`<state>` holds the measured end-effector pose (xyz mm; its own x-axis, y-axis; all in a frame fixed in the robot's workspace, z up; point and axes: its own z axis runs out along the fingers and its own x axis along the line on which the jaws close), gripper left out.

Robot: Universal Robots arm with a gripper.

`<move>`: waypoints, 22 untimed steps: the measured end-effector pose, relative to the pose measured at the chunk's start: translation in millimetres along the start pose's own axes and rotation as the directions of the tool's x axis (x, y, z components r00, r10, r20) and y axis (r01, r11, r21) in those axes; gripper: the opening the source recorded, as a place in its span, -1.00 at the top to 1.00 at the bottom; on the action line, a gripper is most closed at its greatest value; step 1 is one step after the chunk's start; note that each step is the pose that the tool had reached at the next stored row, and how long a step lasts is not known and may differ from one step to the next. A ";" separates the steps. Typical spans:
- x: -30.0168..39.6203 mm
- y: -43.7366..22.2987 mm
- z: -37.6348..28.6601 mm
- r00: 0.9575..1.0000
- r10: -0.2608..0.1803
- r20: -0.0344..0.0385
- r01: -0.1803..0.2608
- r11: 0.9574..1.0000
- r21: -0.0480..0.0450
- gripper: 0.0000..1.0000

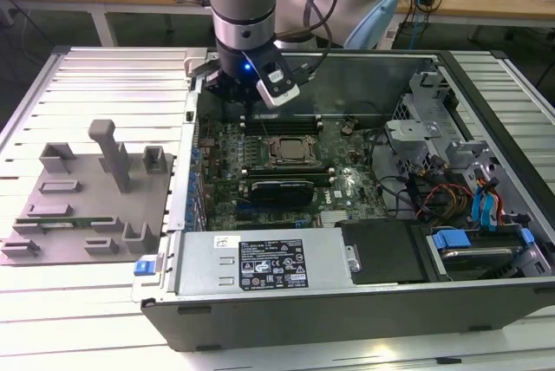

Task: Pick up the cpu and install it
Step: 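Install the first cpu locking lever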

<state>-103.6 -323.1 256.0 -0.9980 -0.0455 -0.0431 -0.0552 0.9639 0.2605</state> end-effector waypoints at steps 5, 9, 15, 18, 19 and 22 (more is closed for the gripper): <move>-13.6 -0.9 1.1 1.000 0.000 0.000 0.000 1.000 0.000 0.79; -28.0 -1.8 1.9 1.000 0.001 -0.003 -0.001 1.000 0.000 0.79; -50.7 -3.3 3.3 1.000 0.002 -0.008 -0.002 1.000 0.000 0.79; -65.3 -4.2 4.2 1.000 0.003 -0.011 -0.003 1.000 -0.001 0.79; -69.2 -4.5 4.4 1.000 0.003 -0.012 -0.003 1.000 -0.001 0.79; -82.4 -5.3 5.2 1.000 0.004 -0.014 -0.004 1.000 -0.001 0.79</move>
<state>-20.9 -323.1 253.1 -0.9985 -0.0456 -0.0288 -0.0516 0.9639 0.2613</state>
